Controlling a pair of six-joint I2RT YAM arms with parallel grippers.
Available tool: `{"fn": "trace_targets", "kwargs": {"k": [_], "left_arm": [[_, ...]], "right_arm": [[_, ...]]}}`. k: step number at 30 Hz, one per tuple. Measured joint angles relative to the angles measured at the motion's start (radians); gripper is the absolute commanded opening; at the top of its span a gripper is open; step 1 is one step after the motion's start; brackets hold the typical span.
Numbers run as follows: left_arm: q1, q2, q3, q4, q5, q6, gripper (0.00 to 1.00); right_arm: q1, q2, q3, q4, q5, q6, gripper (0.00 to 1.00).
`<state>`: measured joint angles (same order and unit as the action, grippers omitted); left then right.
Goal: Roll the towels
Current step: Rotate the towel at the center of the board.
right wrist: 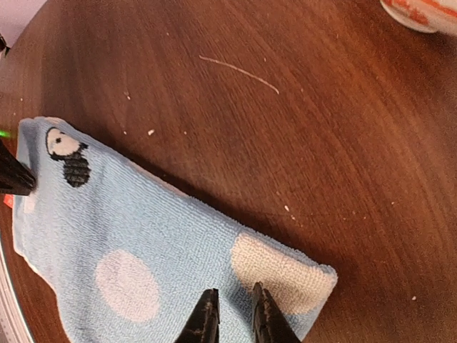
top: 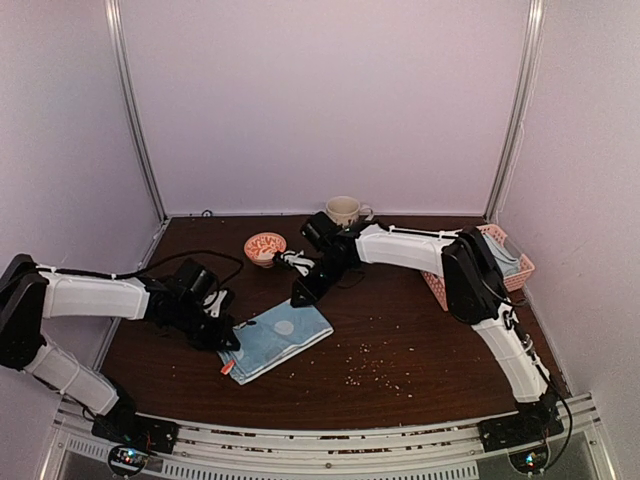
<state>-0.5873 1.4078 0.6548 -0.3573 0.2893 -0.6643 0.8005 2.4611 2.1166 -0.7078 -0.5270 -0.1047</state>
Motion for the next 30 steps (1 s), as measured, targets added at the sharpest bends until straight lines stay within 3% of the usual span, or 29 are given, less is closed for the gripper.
{"fn": "trace_targets", "kwargs": {"k": [9,15,20,24,30], "left_arm": [[0.002,-0.004,-0.005,-0.138,-0.063,0.014,0.0],[0.018,0.093,0.08,-0.19,-0.122,0.064,0.0],[0.032,0.174,0.241,-0.222,-0.175,0.113,0.0],[0.028,0.142,0.327,-0.202,-0.174,0.158,0.0],[-0.032,0.11,0.367,-0.132,-0.096,0.214,0.0]], "right_arm": [[-0.018,0.011,-0.046,0.048,0.055,0.007,0.14],[-0.051,-0.093,-0.227,0.111,0.093,0.035,0.14],[-0.077,-0.235,-0.442,0.116,0.102,0.049,0.18],[-0.086,-0.347,-0.591,0.027,-0.023,-0.005,0.23],[-0.084,-0.437,-0.612,-0.123,-0.199,-0.146,0.27]]}}
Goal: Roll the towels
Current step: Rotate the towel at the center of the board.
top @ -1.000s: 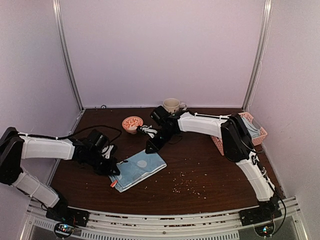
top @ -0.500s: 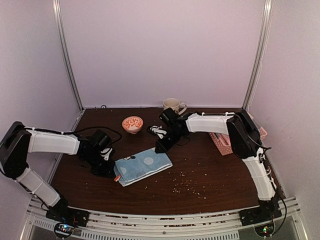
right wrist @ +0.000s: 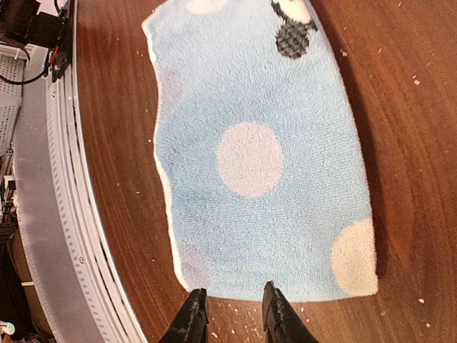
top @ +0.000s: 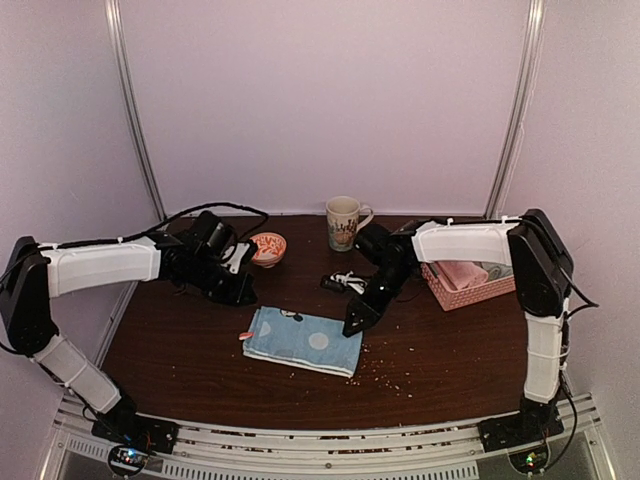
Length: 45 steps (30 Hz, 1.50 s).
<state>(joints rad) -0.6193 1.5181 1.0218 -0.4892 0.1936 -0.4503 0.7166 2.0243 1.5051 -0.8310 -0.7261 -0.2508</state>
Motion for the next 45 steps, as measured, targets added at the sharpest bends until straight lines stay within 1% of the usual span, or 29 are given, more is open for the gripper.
{"fn": "trace_targets", "kwargs": {"k": [3,6,8,11,14,17,24,27,29,32,34,38,40,41,42,43,45], "left_arm": [[-0.028,0.026,0.0,0.029,0.047,0.0,0.0],[-0.037,0.066,-0.003,0.061,0.072,-0.008,0.0],[-0.037,0.096,-0.002,0.078,0.062,-0.019,0.0],[-0.037,0.164,0.016,0.079,0.008,-0.029,0.0],[-0.037,0.272,0.083,0.066,-0.071,-0.026,0.0],[-0.037,0.395,0.176,0.07,-0.111,-0.008,0.0],[-0.048,0.573,0.426,0.074,-0.127,0.069,0.0],[-0.057,0.617,0.501,0.069,-0.132,0.106,0.0],[-0.063,0.614,0.52,0.069,-0.138,0.138,0.01],[-0.075,0.564,0.51,0.073,-0.151,0.183,0.11],[-0.085,0.496,0.475,0.077,-0.153,0.2,0.14],[-0.107,0.309,0.38,0.095,-0.126,0.208,0.15],[-0.114,0.246,0.33,0.126,-0.098,0.202,0.13],[-0.116,0.219,0.295,0.146,-0.078,0.196,0.12],[-0.118,0.208,0.271,0.157,-0.064,0.19,0.1],[-0.12,0.204,0.244,0.171,-0.049,0.182,0.09],[-0.122,0.224,0.193,0.194,-0.019,0.162,0.08]], "right_arm": [[-0.026,-0.048,0.011,-0.015,-0.016,-0.033,0.27],[-0.084,-0.054,0.016,-0.01,-0.021,-0.056,0.27],[-0.116,-0.051,0.013,-0.008,-0.018,-0.066,0.27],[-0.152,-0.051,0.006,0.002,-0.013,-0.084,0.27],[-0.151,-0.051,-0.005,0.011,-0.013,-0.099,0.27],[-0.149,-0.055,-0.02,0.018,-0.011,-0.109,0.27],[-0.159,-0.108,-0.07,0.033,0.002,-0.115,0.28],[-0.171,-0.13,-0.07,0.036,0.003,-0.119,0.28],[-0.177,-0.145,-0.07,0.036,0.008,-0.121,0.28],[-0.18,-0.174,-0.07,0.036,0.02,-0.128,0.27],[-0.18,-0.198,-0.069,0.037,0.032,-0.134,0.27],[-0.182,-0.275,-0.059,0.045,0.082,-0.138,0.28],[-0.185,-0.331,-0.059,0.096,0.145,-0.126,0.3],[-0.187,-0.363,-0.063,0.133,0.186,-0.114,0.47],[-0.189,-0.391,-0.071,0.173,0.222,-0.1,0.87],[-0.191,-0.425,-0.084,0.22,0.269,-0.076,0.98],[-0.197,-0.471,-0.095,0.284,0.334,-0.04,1.0]]}}
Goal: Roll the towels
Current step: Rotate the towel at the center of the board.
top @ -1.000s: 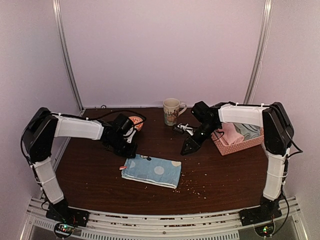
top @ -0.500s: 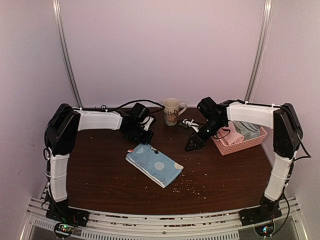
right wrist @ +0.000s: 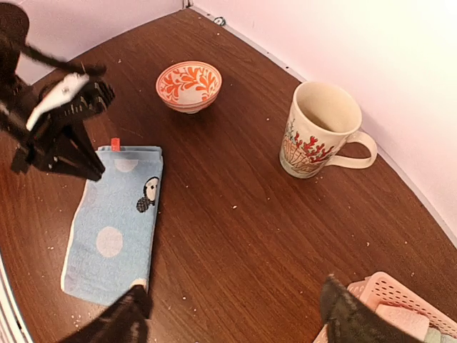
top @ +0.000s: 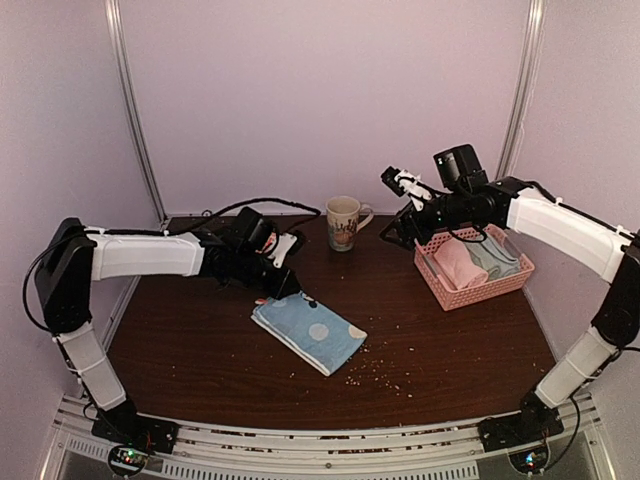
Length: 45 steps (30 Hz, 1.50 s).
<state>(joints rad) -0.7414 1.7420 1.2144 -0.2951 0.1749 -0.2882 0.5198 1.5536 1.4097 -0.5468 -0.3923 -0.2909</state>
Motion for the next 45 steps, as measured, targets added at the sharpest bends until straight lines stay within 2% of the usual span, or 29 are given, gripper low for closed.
{"fn": "trace_targets", "kwargs": {"k": [3,5,9,14,20,24,27,33,40,45], "left_arm": [[-0.005,0.055,-0.047,0.031,0.044,-0.04,0.07],[-0.007,0.085,-0.079,0.062,0.067,-0.069,0.06],[-0.013,0.13,-0.108,0.081,0.079,-0.112,0.03],[-0.015,0.147,-0.108,0.039,0.004,-0.111,0.0],[-0.02,0.148,-0.067,-0.047,-0.194,-0.045,0.0],[-0.014,0.173,0.017,-0.115,-0.289,0.012,0.0],[-0.012,0.182,0.083,-0.13,-0.304,0.031,0.03],[-0.01,0.19,0.159,-0.169,-0.323,0.028,0.0],[-0.002,0.294,0.23,-0.187,-0.363,0.01,0.0],[0.0,0.382,0.278,-0.168,-0.321,0.01,0.0]], "right_arm": [[-0.008,0.047,0.06,-0.018,-0.027,0.008,1.0],[-0.01,0.131,0.114,-0.039,-0.079,0.005,0.94],[-0.01,0.189,0.077,-0.073,-0.139,-0.016,0.81],[-0.009,0.186,0.054,-0.095,-0.177,-0.037,0.74],[-0.009,0.186,0.037,-0.1,-0.195,-0.046,0.7],[-0.009,0.186,0.037,-0.103,-0.207,-0.047,0.68],[-0.009,0.186,0.037,-0.111,-0.213,-0.047,0.68],[-0.009,0.185,0.006,-0.108,-0.213,-0.051,0.68],[-0.009,0.183,-0.003,-0.108,-0.212,-0.051,0.67],[-0.009,0.183,-0.003,-0.108,-0.213,-0.054,0.66]]}}
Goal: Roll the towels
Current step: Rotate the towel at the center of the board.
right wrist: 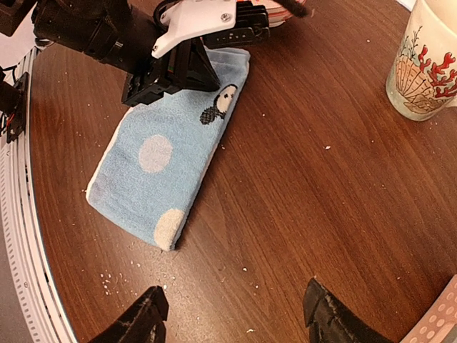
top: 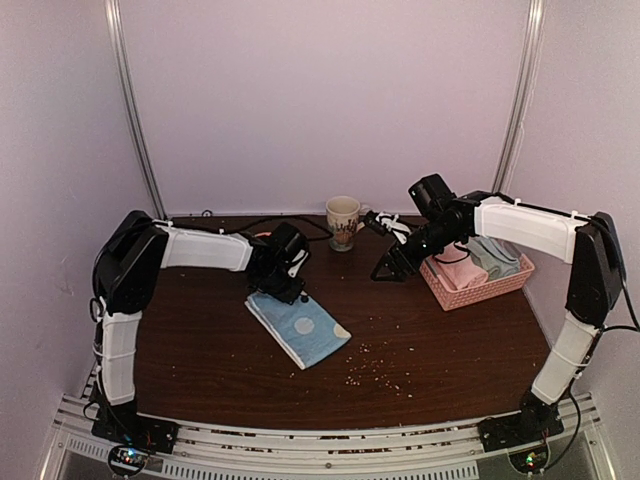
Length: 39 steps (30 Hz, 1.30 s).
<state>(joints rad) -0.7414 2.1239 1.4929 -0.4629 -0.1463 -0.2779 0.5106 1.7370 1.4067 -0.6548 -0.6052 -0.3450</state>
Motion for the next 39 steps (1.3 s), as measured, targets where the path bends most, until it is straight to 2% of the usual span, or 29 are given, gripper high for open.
{"fn": "trace_targets", "kwargs": {"k": [8,14,16,20,26,27,29,30,31,32,33,35,39], "left_arm": [[-0.032,0.058,0.05,0.11,0.144,0.041,0.0],[-0.054,0.07,0.061,0.133,0.185,0.087,0.0],[-0.053,0.061,0.057,0.132,0.183,0.133,0.07],[-0.052,-0.026,0.006,0.13,0.153,0.225,0.17],[-0.051,-0.229,-0.043,0.194,0.156,0.268,0.22],[-0.051,-0.27,-0.066,0.213,0.157,0.27,0.26],[-0.051,-0.333,-0.106,0.243,0.131,0.28,0.5],[-0.052,-0.356,-0.128,0.262,0.108,0.293,0.66],[-0.053,-0.384,-0.161,0.285,0.068,0.294,0.76],[-0.053,-0.4,-0.184,0.297,0.035,0.303,0.81],[-0.051,-0.412,-0.208,0.309,-0.003,0.304,0.8],[-0.042,-0.42,-0.236,0.31,-0.056,0.298,0.69],[-0.007,-0.436,-0.272,0.311,-0.01,0.299,0.48]], "right_arm": [[0.0,-0.011,0.0,-0.007,-0.005,-0.016,0.65],[0.0,-0.029,0.0,-0.016,-0.021,-0.029,0.65],[0.0,-0.032,0.0,-0.03,-0.023,-0.036,0.65],[0.0,-0.055,-0.002,-0.058,-0.016,-0.06,0.65],[0.0,-0.141,-0.048,-0.065,-0.007,-0.097,0.66],[0.0,-0.143,-0.05,-0.068,-0.007,-0.102,0.66],[0.0,-0.139,-0.05,-0.071,-0.008,-0.115,0.66],[0.0,-0.134,-0.047,-0.077,-0.009,-0.123,0.66],[0.0,-0.125,-0.04,-0.089,-0.013,-0.131,0.66],[0.0,-0.114,-0.031,-0.097,-0.023,-0.142,0.67],[0.0,-0.103,-0.022,-0.101,-0.03,-0.149,0.68],[0.0,-0.087,-0.015,-0.103,-0.051,-0.166,0.72],[0.014,-0.077,-0.023,-0.111,-0.09,-0.206,0.7]]}}
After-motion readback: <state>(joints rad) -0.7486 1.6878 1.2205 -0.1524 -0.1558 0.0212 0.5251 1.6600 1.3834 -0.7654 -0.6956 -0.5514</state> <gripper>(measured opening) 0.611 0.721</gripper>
